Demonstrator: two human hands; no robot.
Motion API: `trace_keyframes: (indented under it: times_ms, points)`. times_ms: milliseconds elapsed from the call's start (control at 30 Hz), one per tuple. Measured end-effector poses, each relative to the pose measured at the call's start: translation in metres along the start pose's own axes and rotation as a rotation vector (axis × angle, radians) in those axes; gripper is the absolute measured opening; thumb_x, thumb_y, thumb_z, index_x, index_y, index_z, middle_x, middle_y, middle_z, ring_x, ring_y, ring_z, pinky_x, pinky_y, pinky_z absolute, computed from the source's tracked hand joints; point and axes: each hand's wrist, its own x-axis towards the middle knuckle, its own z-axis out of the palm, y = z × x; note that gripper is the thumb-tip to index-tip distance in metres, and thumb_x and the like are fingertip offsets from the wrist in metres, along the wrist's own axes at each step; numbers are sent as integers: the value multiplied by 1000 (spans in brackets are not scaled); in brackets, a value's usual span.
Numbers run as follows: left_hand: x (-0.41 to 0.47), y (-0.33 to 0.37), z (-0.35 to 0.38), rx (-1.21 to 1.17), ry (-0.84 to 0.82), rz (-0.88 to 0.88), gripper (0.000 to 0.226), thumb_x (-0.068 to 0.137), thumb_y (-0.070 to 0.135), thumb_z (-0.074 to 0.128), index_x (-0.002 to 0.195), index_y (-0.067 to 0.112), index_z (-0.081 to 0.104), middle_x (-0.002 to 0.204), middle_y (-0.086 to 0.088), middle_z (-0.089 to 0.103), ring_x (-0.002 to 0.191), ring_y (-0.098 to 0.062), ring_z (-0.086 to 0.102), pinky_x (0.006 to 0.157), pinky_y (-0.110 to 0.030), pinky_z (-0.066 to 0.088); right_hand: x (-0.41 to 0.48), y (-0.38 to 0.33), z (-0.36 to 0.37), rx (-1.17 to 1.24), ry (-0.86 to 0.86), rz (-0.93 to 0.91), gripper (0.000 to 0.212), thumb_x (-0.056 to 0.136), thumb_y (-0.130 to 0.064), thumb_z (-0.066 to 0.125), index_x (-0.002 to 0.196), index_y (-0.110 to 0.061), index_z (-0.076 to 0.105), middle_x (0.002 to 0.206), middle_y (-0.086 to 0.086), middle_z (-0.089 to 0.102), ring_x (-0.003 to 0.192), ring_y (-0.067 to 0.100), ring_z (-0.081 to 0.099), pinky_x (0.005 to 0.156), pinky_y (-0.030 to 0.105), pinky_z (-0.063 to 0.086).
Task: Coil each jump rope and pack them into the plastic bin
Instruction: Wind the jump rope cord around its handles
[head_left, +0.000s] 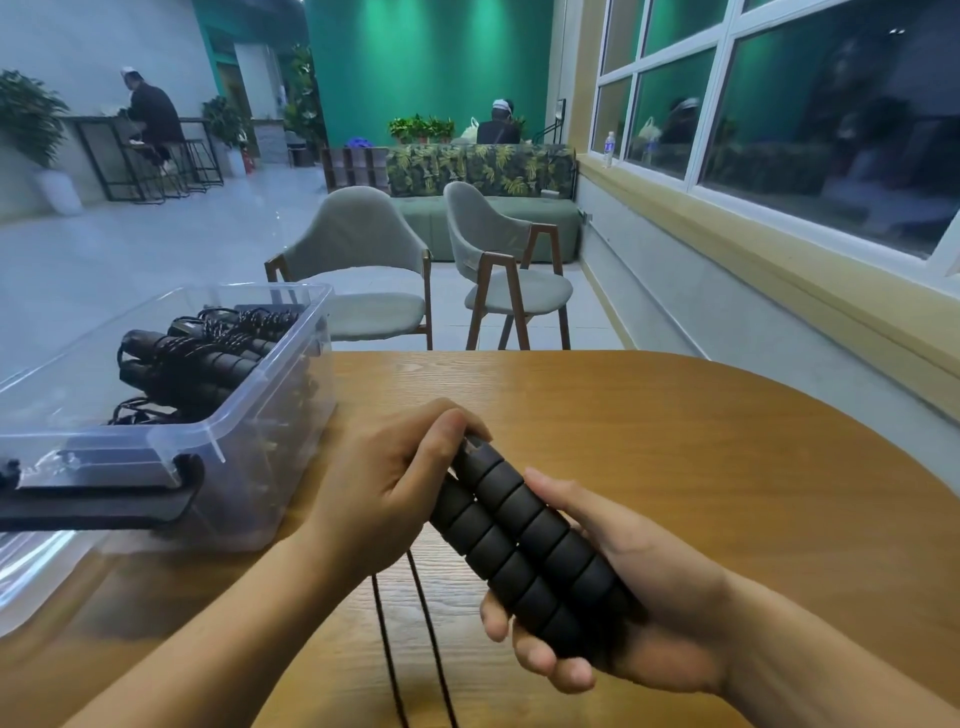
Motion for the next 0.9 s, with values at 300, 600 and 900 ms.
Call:
trace_keyframes:
  times_ms: [300,600,900]
  points:
    - [5,6,8,-723,57,-592,44,102,53,57,78,18,66,88,-22,51,68,-32,42,59,-34,41,-1,1,-4,81,-35,-26,73,101,-73,52,142,-12,61,88,4,52,55,8,48,44,20,22]
    - [-8,22,30,-1060,69,-813,52,99,64,50,69,22,50,54,-2,28,42,-13,25,50,-29,17,3,5,1,140,-72,-109,75,103,-73,48,148,-13,57,89,4,52,56,7,48,45,21,23]
    - [-25,34,59,-786,230,-780,56,110,48,37,74,11,59,60,-8,53,51,-23,52,50,-33,45,3,5,10,-258,267,-341,73,99,-68,52,133,-3,63,89,12,61,58,15,47,44,24,28]
